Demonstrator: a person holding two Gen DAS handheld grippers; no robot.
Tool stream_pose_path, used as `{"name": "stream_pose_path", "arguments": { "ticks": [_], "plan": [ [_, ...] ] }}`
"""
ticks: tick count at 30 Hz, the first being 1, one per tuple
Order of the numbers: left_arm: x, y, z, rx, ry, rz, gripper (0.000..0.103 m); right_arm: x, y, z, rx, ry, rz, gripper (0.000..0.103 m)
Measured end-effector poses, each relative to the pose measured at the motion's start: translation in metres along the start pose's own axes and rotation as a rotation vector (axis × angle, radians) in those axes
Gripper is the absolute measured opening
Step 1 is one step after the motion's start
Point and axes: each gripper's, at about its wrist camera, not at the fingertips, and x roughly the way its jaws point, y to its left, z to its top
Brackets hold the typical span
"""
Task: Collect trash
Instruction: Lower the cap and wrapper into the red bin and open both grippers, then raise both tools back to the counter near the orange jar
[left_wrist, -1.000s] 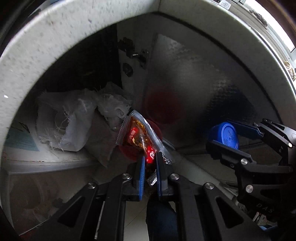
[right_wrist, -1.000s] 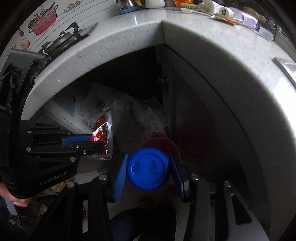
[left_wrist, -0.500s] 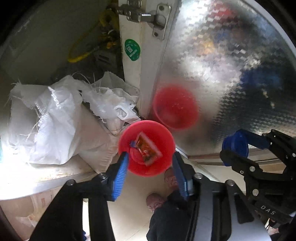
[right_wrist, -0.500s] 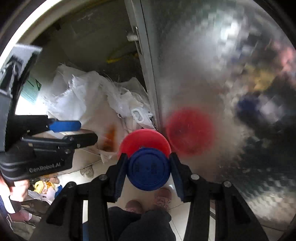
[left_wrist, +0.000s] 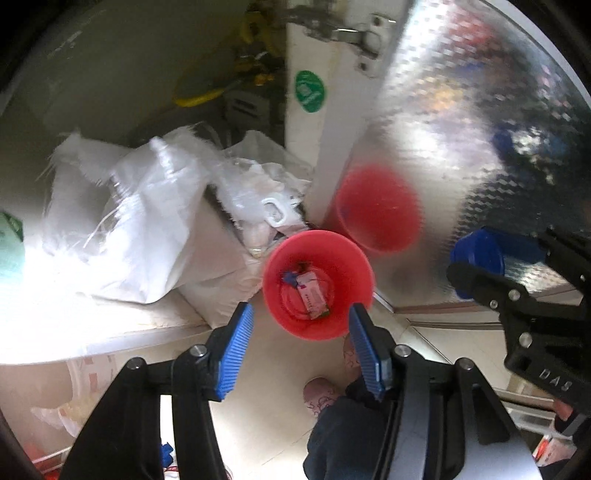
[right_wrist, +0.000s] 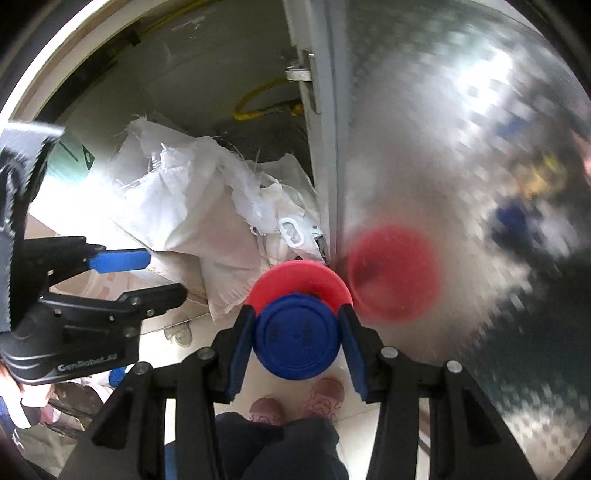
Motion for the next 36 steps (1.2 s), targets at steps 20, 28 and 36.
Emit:
{"name": "stream_pose_path", "arguments": {
  "ticks": [20,28,36],
  "plan": [
    [-0.054,0.040,-0.041,-0.146,-0.011,0.055,0.084,-0.021,0.039,0.011,-0.163,-0.015,-0.102,0.088],
    [-0.147,0.039,-0.038,-0.143,-0.080,0.069,0.084,-0.107,0.056,0.024,-0.154,-0.050,-0.094,0.093],
    [-0.238,0.029,-0.007,-0.066,-0.185,0.045,0.092,-0.197,0.057,0.050,-0.083,-0.139,-0.111,0.102]
  ]
}}
